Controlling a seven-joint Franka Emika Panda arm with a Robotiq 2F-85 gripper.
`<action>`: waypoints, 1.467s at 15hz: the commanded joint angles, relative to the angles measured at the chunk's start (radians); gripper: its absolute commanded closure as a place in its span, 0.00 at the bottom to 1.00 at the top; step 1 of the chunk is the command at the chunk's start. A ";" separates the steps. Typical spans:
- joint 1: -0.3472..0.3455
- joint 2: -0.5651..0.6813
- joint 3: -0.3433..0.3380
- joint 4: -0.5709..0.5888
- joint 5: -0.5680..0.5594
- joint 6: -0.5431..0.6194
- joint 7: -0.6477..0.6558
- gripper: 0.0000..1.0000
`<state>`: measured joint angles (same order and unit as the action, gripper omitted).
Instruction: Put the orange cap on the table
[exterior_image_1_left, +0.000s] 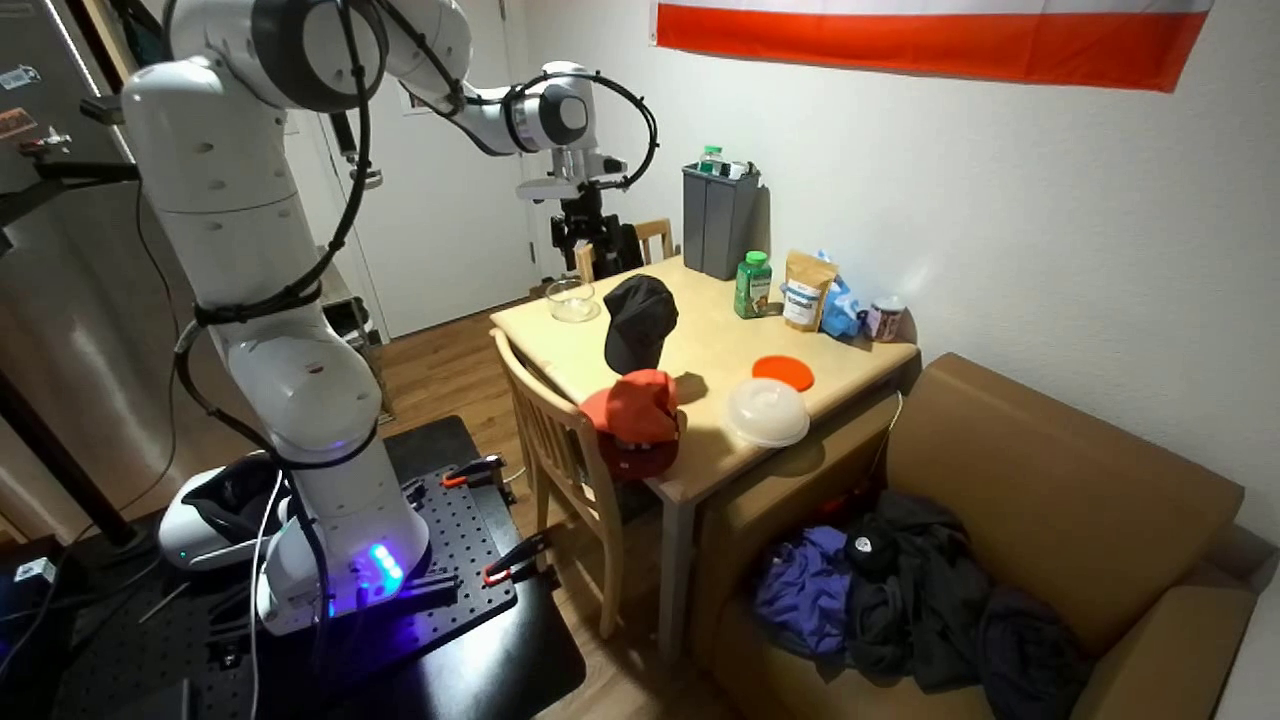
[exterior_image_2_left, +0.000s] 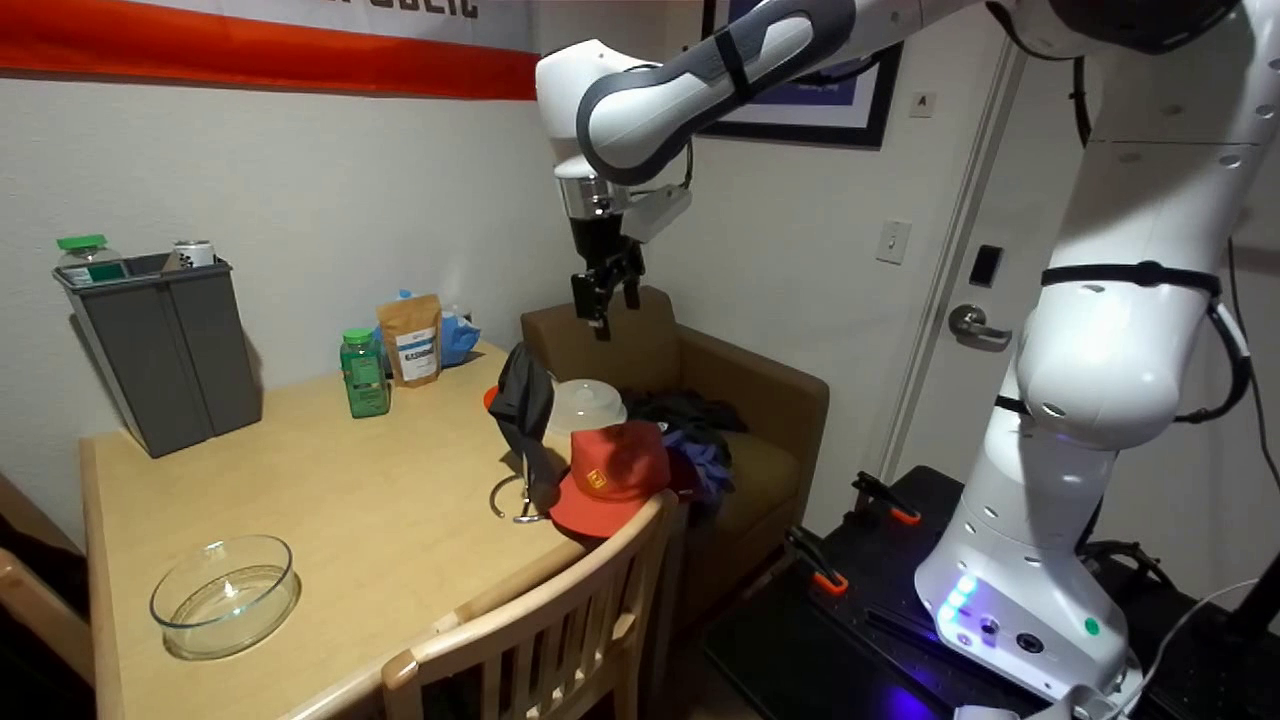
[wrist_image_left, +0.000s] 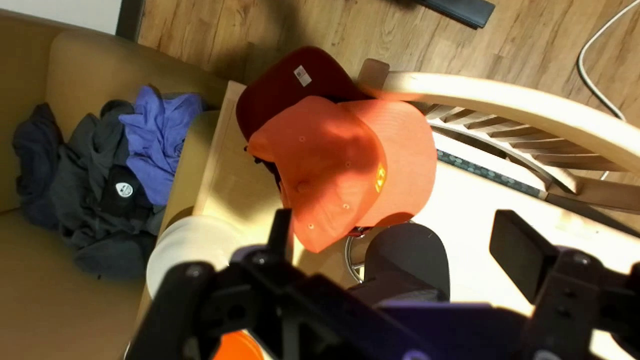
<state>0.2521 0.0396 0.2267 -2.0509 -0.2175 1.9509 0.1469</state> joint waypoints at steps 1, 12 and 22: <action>0.004 -0.006 0.009 0.001 -0.008 -0.003 -0.001 0.00; 0.007 -0.020 0.016 -0.006 -0.014 -0.002 -0.003 0.00; 0.007 -0.020 0.016 -0.006 -0.014 -0.002 -0.003 0.00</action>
